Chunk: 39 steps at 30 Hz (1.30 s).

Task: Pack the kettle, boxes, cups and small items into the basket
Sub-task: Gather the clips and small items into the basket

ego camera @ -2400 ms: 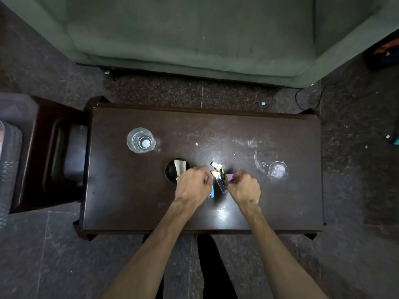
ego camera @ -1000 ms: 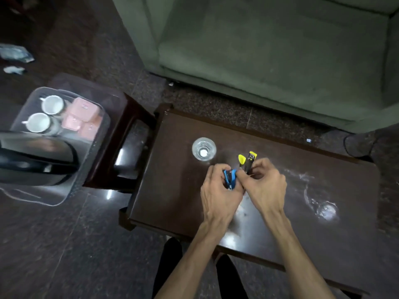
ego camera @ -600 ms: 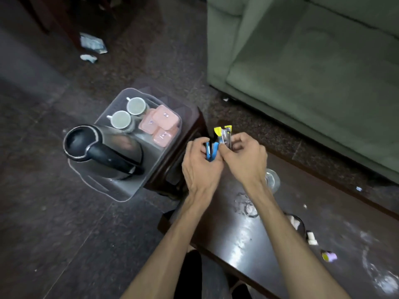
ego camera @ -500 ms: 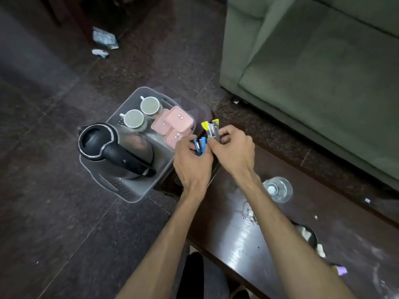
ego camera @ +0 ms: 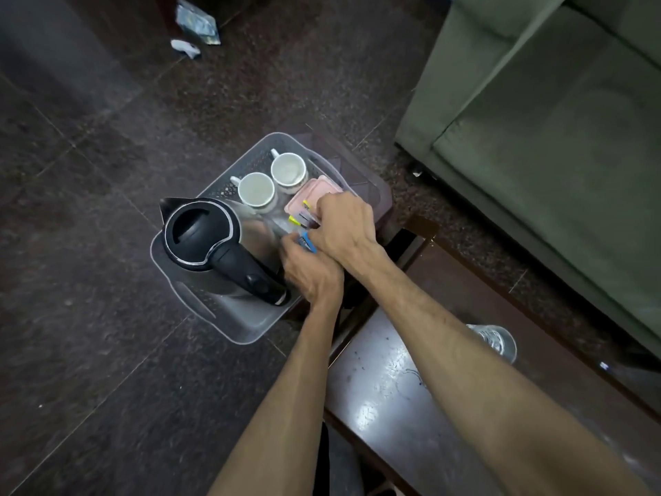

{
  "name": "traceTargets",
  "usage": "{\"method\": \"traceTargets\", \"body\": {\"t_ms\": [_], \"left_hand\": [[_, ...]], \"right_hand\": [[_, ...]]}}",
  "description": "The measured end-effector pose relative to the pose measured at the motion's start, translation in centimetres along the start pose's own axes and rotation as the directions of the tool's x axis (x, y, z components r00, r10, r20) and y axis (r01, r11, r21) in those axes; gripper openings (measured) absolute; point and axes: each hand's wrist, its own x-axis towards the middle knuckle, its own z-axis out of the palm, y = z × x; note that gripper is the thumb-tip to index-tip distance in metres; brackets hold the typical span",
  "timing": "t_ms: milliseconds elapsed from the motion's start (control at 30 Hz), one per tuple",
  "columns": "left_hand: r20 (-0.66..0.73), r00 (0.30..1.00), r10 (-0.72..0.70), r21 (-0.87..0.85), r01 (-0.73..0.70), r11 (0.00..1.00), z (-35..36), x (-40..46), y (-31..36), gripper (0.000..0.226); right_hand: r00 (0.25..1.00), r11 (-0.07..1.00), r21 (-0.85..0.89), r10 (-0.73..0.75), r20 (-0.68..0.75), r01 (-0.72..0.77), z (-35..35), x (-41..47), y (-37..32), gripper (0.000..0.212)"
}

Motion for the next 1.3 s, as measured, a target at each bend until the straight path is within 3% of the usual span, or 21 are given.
{"method": "traceTargets", "body": {"t_ms": [200,367,867,1067,1300], "left_hand": [[0.055,0.997,-0.061,-0.115,0.067,0.991,0.0,0.0,-0.2,0.045],[0.073,0.995,-0.071,-0.016,0.073,0.997,0.1,0.4,-0.9,0.038],[0.102,0.991,-0.083,0.064,0.077,0.995,0.1,0.5,-1.6,0.04],[0.126,0.992,-0.019,0.038,0.014,0.999,-0.7,0.1,-1.5,0.04],[0.101,0.98,0.17,-0.001,-0.171,0.985,-1.5,-3.6,-0.9,0.043]], "right_hand": [[1.0,0.991,-0.132,-0.024,-0.007,0.023,1.2,0.4,-0.4,0.038],[1.0,0.982,-0.189,0.005,-0.013,-0.007,2.2,0.3,-0.4,0.035],[0.994,0.996,-0.072,0.044,-0.096,-0.051,2.9,-0.6,1.8,0.042],[0.989,0.998,-0.035,0.044,-0.138,-0.049,3.2,-1.8,2.7,0.047],[0.959,0.97,0.21,0.17,-0.225,-0.123,2.2,-7.0,5.6,0.022]]}}
